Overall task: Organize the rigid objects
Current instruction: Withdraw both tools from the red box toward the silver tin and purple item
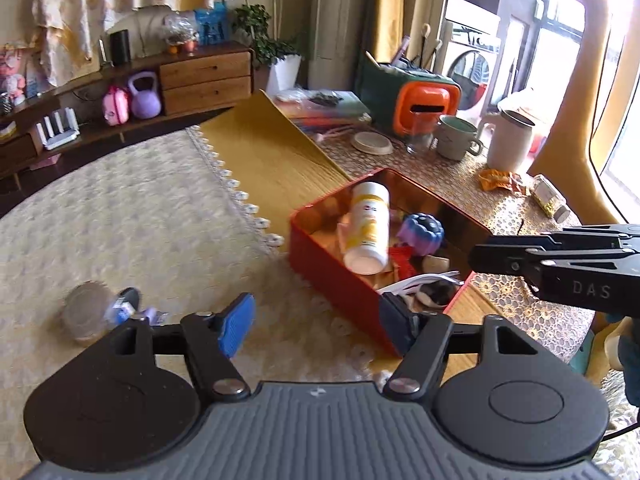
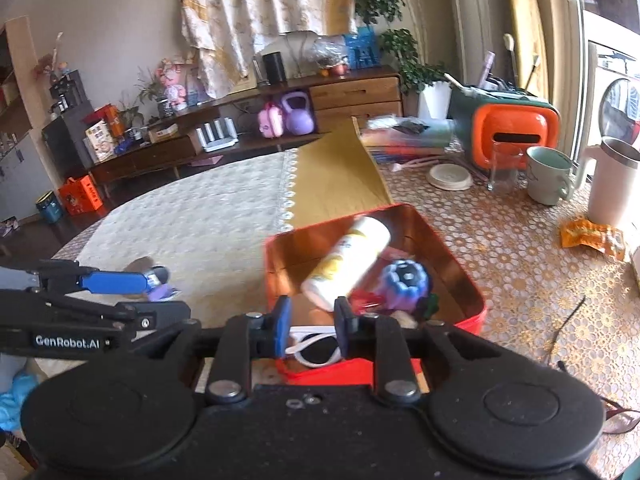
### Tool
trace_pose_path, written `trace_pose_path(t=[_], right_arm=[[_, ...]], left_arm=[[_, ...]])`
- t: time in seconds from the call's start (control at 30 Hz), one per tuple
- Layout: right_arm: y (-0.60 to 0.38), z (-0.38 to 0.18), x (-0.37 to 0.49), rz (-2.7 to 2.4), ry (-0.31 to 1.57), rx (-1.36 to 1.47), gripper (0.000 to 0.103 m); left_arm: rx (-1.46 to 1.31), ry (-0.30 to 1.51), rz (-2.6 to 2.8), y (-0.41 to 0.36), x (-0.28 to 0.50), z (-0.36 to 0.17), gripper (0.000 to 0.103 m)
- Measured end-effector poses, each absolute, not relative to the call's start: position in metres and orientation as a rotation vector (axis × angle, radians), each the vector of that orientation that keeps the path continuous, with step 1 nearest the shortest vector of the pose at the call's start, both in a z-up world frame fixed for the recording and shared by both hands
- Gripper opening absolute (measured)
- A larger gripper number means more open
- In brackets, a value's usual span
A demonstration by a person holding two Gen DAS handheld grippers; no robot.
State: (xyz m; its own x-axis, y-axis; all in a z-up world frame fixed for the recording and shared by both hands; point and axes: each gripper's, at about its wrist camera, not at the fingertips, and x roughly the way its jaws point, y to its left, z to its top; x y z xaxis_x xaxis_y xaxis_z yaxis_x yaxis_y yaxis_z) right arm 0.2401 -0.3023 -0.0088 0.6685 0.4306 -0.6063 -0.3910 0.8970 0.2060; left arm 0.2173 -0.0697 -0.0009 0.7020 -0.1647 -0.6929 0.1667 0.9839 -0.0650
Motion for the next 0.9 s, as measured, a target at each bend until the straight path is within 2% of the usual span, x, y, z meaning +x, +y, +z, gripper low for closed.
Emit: trace_pose_path(t=[0.03,0.1,0.2,0.27,0.37,0.5,0.77,0.9], right_arm=[[-0.298,-0.007,0.237,0.466,0.696,0.055,0.029],[-0.290,-0.005,0.231,0.468,0.689,0.046,0.043],[-0.280,-0.001,0.221,0.479,0.673,0.037,0.055],[-0.272,0.002,0.216,0.488,0.667,0.026,0.061],[-0.259,0.006,0.207,0.504,0.657,0.004,0.063],[-0.242,0.010,0.194,0.533,0.636,-0.017,0.079],[-0.210,0.009,0.182,0.582,0.637,-0.049,0.090],[-0.196,0.006,0.181,0.600,0.652,-0.059,0.094]], left_arm=[[0.005,0.761,-0.174,-0.065,0.213,0.001,0.078],[0.014,0.741,-0.159,-0.054,0.204,0.005,0.078],[0.021,0.729,-0.140,-0.038,0.194,0.008,0.078],[0.014,0.727,-0.132,-0.027,0.187,0.010,0.078],[0.001,0.720,-0.133,-0.008,0.176,0.015,0.078],[0.005,0.707,-0.117,0.013,0.163,0.020,0.078],[-0.013,0.719,-0.053,0.059,0.146,0.014,0.079],[-0.037,0.727,-0.019,0.079,0.144,0.008,0.083]])
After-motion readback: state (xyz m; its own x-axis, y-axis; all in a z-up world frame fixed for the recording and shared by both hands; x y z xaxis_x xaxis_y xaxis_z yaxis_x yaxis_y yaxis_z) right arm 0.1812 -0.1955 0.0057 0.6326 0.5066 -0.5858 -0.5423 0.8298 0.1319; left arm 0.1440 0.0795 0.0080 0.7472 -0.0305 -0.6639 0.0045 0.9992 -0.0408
